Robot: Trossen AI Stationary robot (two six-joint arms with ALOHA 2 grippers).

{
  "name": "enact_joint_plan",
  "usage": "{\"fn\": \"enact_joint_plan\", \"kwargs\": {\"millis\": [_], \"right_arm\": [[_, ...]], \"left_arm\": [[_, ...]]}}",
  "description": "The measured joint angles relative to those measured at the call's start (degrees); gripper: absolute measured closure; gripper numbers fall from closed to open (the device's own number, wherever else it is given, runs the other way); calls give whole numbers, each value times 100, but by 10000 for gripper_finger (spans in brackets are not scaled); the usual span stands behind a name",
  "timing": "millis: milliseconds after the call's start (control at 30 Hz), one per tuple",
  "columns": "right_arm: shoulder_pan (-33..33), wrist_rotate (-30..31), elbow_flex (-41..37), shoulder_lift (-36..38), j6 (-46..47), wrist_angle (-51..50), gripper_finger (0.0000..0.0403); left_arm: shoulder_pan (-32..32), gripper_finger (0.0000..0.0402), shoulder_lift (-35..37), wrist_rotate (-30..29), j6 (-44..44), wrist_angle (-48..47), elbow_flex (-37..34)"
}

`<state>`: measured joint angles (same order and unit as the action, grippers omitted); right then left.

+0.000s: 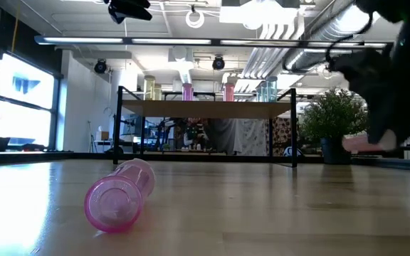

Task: Pick and place medicine bottles onto shelf by color
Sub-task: Put the pink pill bottle on the shelf aligned with other pink pill bottles

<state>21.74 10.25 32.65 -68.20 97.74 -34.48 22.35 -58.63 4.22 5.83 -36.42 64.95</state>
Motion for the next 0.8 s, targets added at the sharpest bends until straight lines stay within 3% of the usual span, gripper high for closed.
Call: {"fn": "enact_joint_plan", "kwargs": {"millis": [200,467,800], "right_arm": [[0,73,599,0,-1008,562,299],[-1,695,1518,-68,-2265,621,299],[-449,697,2841,-688,-4540,-112,299]], "left_arm": [[-62,206,-98,227,-995,-11,0],[-411,206,-263,551,-1617,31,0],[-781,206,-729,733,-2061,110,0]]}}
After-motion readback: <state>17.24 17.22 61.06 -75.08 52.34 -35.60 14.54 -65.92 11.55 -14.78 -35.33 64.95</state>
